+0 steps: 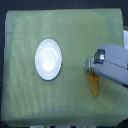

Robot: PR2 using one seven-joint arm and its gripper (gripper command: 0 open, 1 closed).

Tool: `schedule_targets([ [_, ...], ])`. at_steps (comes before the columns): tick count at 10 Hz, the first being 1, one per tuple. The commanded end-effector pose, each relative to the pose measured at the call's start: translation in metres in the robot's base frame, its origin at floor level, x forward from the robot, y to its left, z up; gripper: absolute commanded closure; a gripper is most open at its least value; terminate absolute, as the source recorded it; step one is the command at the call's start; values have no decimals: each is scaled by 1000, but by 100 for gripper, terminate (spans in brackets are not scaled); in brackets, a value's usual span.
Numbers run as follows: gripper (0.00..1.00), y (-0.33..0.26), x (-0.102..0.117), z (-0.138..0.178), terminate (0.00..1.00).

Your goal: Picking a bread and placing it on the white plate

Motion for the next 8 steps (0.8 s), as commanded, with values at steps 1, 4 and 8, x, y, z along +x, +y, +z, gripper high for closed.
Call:
schedule_targets([
  [1,100,6,7,6,0],
  [4,100,9,12,10,0],
  [8,100,15,23,29,0],
])
